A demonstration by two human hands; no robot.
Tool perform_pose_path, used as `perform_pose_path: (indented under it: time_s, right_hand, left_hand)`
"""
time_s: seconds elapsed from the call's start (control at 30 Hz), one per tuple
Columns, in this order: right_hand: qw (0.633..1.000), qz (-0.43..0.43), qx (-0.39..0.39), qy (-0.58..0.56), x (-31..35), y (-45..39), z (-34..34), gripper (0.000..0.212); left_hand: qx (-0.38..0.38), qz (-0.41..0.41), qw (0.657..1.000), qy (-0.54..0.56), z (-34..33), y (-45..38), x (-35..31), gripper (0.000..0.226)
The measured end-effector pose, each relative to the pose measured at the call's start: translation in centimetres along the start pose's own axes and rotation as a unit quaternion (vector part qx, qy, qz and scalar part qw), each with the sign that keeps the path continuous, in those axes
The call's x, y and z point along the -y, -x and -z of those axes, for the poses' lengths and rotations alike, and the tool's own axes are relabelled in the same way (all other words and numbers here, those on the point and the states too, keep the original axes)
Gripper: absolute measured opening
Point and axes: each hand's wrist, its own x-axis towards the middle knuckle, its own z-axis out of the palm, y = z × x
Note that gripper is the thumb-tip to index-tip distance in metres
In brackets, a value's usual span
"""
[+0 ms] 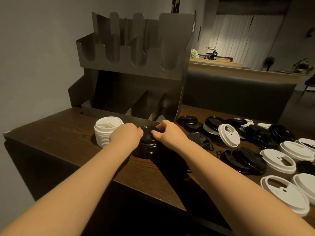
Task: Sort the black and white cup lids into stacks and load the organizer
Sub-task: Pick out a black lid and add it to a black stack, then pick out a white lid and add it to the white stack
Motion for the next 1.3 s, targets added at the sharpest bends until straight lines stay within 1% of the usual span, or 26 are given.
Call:
perform_pose_path:
  time_s: [0.1, 0.17, 0.23, 0.3, 0.37, 0.43, 0.53, 0.67, 0.73, 0.9, 1.0, 1.07, 1.13, 1.23, 1.3]
  right_hand:
    - [0.999, -0.006, -0.01, 0.04, 0.1, 0.1, -0.2, 0.039]
    - [1.0, -0.009, -0.012, 0.025, 0.1, 0.3, -0.1, 0.045]
    - [0.997, -0.019, -0.02, -0.071, 0.2, 0.7, 0.5, 0.049]
    - [0.982, -0.026, -0.042, -0.181, 0.2, 1.1, 1.5, 0.052]
    - [0.975, -0.023, -0.056, -0.215, 0.1, 1.7, 2.8, 0.054]
    - [0.975, -0.023, -0.058, -0.211, -0.5, 2.5, 3.8, 0.05]
    - [0.977, -0.027, -0.074, -0.198, -2.5, 3.9, 5.6, 0.039]
    - [0.974, -0.066, -0.119, -0.184, -6.2, 5.5, 8.9, 0.03]
    - [0.97, -0.092, -0.14, -0.176, -8.1, 6.2, 10.2, 0.029]
    - [0.964, -0.123, -0.181, -0.15, -12.2, 7.9, 12.3, 0.041]
    - [0.961, -0.154, -0.202, -0.112, -15.3, 8.9, 13.8, 0.047]
    - [0.957, -0.181, -0.212, -0.077, -17.7, 9.7, 14.8, 0.044]
    - [0.951, -0.214, -0.218, -0.046, -19.7, 10.7, 15.7, 0.04]
    - [0.942, -0.239, -0.233, -0.022, -22.1, 11.8, 16.8, 0.04]
    - [0.938, -0.241, -0.247, -0.025, -23.2, 12.7, 17.3, 0.037]
  left_hand:
    - [-0.001, 0.037, 0.999, -0.017, 0.0, 0.5, -0.4, 0.056]
    - [-0.001, 0.041, 0.999, -0.022, 0.3, 1.0, -0.6, 0.06]
    - [-0.047, 0.009, 0.999, 0.004, 0.5, 1.2, -0.8, 0.052]
    - [-0.119, -0.04, 0.991, 0.055, 1.0, 1.9, -1.3, 0.048]
    - [-0.174, -0.094, 0.977, 0.081, 1.6, 3.0, -2.7, 0.054]
    - [-0.199, -0.139, 0.965, 0.098, 1.4, 3.5, -4.5, 0.055]
    - [-0.178, -0.167, 0.964, 0.106, 0.3, 3.4, -6.6, 0.054]
    - [-0.158, -0.223, 0.948, 0.16, -0.6, 5.4, -10.2, 0.045]
    - [-0.131, -0.256, 0.94, 0.183, -1.1, 6.9, -12.6, 0.043]
    - [-0.059, -0.306, 0.923, 0.227, -2.9, 9.8, -18.1, 0.031]
    - [-0.029, -0.318, 0.919, 0.231, -4.9, 11.0, -20.8, 0.031]
    - [-0.004, -0.319, 0.918, 0.237, -6.6, 11.3, -22.6, 0.03]
    - [0.032, -0.321, 0.916, 0.237, -8.0, 11.8, -24.2, 0.034]
    - [0.078, -0.351, 0.912, 0.197, -9.6, 12.6, -26.6, 0.042]
    - [0.087, -0.376, 0.907, 0.167, -10.2, 12.9, -28.2, 0.044]
